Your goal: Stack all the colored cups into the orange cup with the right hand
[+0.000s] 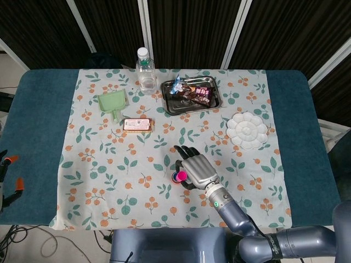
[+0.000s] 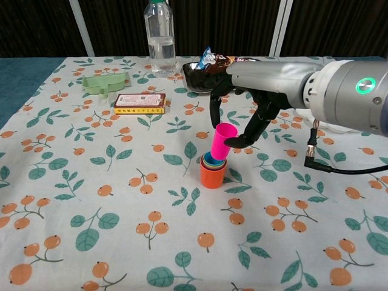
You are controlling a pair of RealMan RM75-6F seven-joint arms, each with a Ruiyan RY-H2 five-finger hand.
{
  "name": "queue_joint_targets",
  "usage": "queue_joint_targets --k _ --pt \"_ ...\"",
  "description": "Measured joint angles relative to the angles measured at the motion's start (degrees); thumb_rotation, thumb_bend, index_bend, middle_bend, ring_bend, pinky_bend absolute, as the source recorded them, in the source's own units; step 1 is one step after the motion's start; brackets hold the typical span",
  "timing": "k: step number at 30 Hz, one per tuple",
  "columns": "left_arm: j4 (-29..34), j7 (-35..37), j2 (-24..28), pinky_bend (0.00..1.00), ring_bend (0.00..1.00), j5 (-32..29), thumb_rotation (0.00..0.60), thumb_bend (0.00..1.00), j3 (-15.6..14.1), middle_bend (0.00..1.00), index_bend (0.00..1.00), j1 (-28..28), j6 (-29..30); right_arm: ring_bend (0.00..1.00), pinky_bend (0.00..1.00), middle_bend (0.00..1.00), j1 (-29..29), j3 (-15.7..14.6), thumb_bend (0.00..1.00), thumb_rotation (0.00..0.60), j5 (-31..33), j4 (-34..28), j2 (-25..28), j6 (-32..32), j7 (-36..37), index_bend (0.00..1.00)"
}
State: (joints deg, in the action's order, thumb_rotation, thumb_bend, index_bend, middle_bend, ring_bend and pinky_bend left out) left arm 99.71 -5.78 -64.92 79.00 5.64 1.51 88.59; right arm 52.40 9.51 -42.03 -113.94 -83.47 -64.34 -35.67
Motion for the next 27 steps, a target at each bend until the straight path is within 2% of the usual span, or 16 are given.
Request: queue_joint_targets --k 21,24,27 --pt "-0.2 -0.1 0.0 0.05 0.00 -0.2 0.600 0.46 0.1 0.06 0.23 0.1 -0.1 0.02 0.11 0.00 0.3 -0.4 0.39 0.600 1.1 3.6 -3.1 0.1 0.0 0.54" --pt "-0.2 -0.1 0.0 0.05 0.00 -0.1 0.600 0.46 0.0 0.06 0.23 0.1 -0.1 0.02 0.12 0.00 0.3 -0.6 0.40 0.600 1.2 3.8 -3.2 0.5 0.0 0.46" --pt "-0.1 0.0 0.0 0.05 0.00 -0.2 0.600 0.46 0.1 0.06 0.23 0.0 0.1 0.02 0.13 0.00 0.4 -0.8 0.40 0.600 1.3 4.0 -3.3 0.9 0.0 0.24"
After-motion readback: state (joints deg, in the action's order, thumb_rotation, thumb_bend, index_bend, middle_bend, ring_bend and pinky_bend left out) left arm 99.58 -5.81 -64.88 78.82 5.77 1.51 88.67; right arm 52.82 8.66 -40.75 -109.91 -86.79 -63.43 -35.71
